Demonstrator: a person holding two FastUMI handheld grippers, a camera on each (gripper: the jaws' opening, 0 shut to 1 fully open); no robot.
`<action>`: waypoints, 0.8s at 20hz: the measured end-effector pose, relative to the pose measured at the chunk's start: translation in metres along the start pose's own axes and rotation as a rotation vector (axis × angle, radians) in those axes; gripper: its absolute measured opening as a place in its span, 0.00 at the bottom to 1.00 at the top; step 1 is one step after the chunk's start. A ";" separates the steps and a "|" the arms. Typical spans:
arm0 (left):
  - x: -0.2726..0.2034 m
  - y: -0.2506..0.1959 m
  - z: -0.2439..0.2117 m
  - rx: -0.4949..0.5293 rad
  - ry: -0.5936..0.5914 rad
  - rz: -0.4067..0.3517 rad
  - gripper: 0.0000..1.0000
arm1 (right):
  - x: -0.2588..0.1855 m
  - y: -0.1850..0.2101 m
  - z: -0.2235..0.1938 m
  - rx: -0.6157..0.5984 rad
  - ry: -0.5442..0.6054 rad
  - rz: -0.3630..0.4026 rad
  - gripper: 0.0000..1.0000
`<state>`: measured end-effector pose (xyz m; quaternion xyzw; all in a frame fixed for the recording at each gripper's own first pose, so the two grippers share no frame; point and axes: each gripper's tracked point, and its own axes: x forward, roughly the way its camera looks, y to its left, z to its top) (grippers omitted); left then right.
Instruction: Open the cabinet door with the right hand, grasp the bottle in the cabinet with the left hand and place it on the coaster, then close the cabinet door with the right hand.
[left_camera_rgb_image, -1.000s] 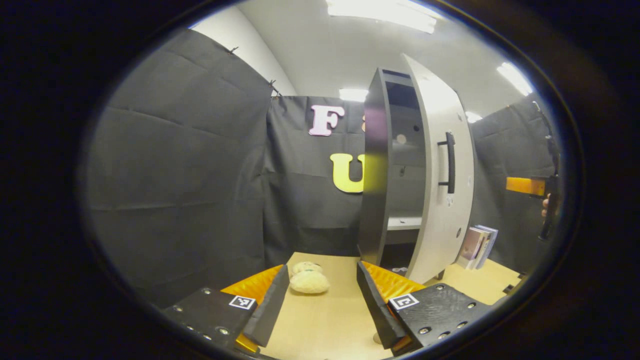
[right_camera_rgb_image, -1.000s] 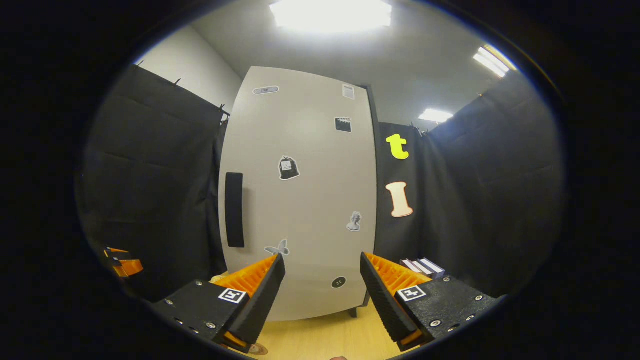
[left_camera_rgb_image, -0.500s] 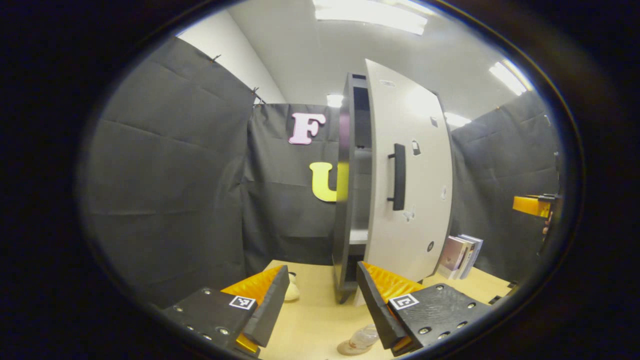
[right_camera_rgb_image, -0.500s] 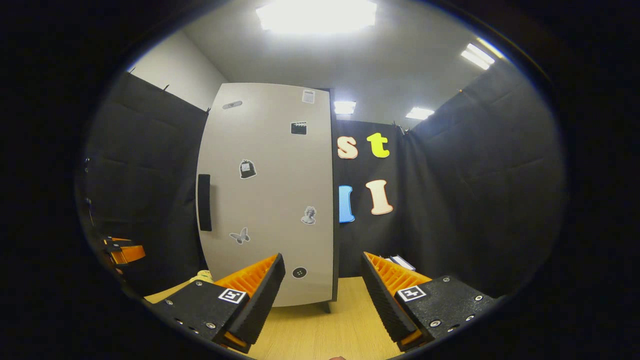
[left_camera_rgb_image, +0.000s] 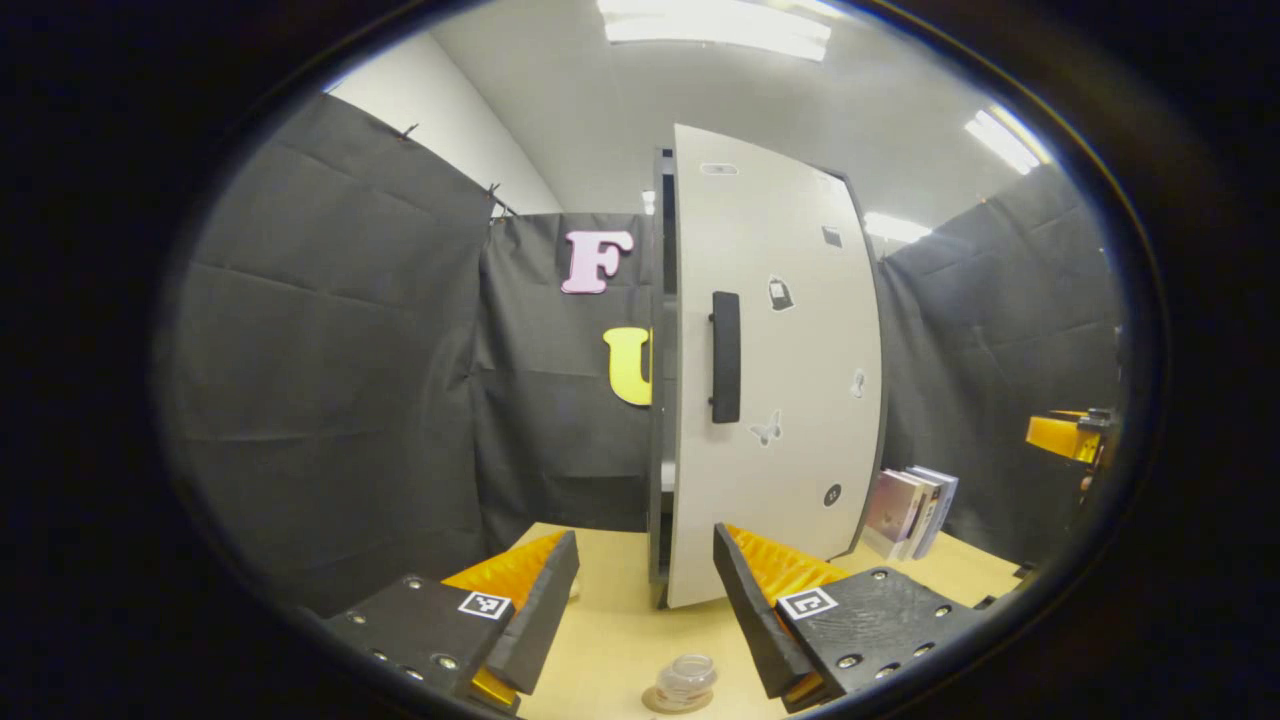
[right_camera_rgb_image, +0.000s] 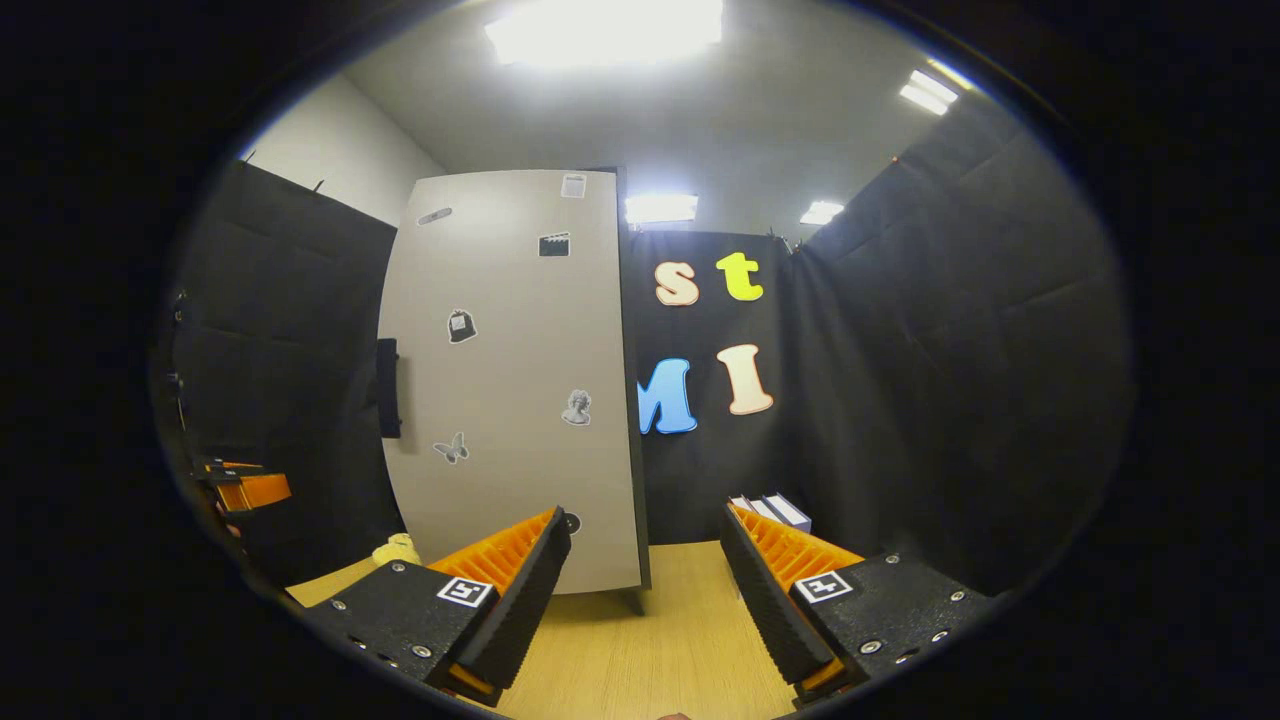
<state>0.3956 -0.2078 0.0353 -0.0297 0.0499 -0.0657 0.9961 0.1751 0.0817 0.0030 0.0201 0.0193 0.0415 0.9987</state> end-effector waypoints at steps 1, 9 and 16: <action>0.000 0.001 0.000 0.002 0.000 0.004 0.81 | 0.002 0.000 -0.001 0.002 0.002 0.003 0.94; 0.002 0.006 -0.001 0.024 0.000 0.030 0.81 | 0.009 0.001 -0.004 0.010 0.004 0.019 0.94; 0.001 0.007 0.000 0.023 0.000 0.031 0.81 | 0.010 0.003 0.000 0.004 0.003 0.021 0.94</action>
